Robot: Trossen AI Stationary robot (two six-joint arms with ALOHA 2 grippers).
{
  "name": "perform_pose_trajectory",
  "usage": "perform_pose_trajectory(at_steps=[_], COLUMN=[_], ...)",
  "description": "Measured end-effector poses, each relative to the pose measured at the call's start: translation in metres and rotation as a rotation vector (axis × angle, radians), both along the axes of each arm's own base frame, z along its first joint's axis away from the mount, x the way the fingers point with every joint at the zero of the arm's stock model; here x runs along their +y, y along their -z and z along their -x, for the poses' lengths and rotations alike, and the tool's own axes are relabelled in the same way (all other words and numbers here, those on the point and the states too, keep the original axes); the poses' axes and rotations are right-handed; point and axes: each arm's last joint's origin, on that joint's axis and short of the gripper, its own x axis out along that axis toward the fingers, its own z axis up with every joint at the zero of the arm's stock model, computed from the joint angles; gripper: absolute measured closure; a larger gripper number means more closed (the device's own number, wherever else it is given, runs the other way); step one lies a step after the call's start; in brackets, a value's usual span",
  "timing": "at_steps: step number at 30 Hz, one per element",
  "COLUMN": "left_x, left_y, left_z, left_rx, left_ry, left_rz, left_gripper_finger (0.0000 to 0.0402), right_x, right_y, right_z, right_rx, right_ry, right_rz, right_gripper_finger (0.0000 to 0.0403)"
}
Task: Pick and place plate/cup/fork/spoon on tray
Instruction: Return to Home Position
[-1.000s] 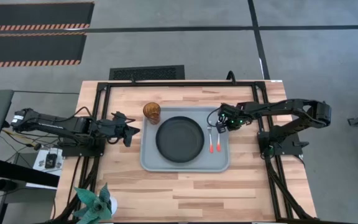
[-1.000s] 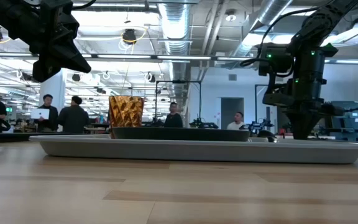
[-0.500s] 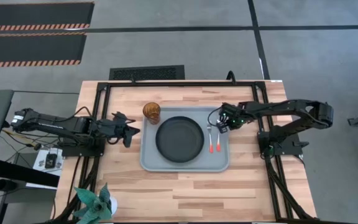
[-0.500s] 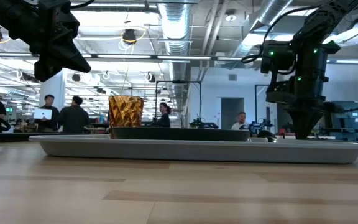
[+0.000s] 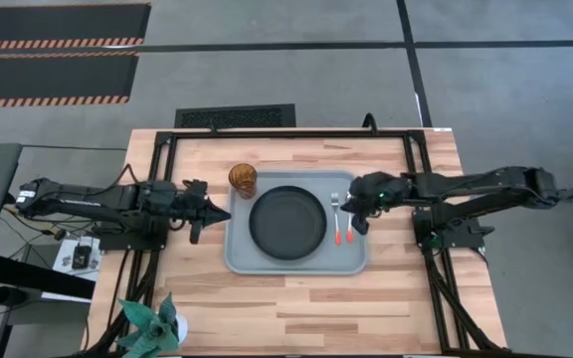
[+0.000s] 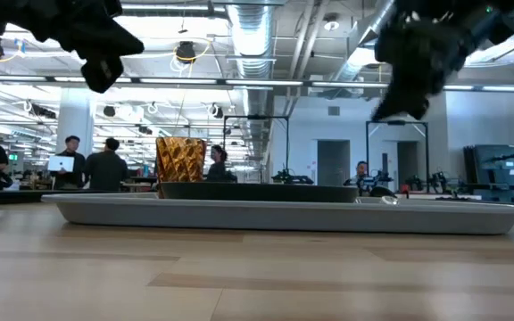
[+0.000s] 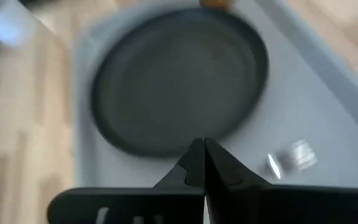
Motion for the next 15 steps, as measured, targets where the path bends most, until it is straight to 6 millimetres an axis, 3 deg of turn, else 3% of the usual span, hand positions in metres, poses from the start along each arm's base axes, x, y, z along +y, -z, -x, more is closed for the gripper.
perform_pose_trajectory(at_steps=[3, 9, 15], left_x=[0.005, 0.024, 0.038], left_y=[-0.003, -0.006, -0.003], left_z=[0.000, -0.002, -0.001], left_rx=[-0.035, -0.075, -0.112], left_ry=[0.053, 0.001, -0.049], left_rz=[-0.009, -0.102, -0.220], left_gripper_finger=[0.0401, 0.0402, 0.0401], right_x=[0.002, 0.000, -0.017], right_y=[-0.016, -0.037, -0.021], right_z=[0.001, 0.014, 0.030], right_rx=[-0.142, -0.294, -0.486], right_ry=[-0.056, -0.202, -0.293], right_rz=[-0.013, 0.064, 0.072], right_gripper_finger=[0.0392, 0.0399, 0.0400])
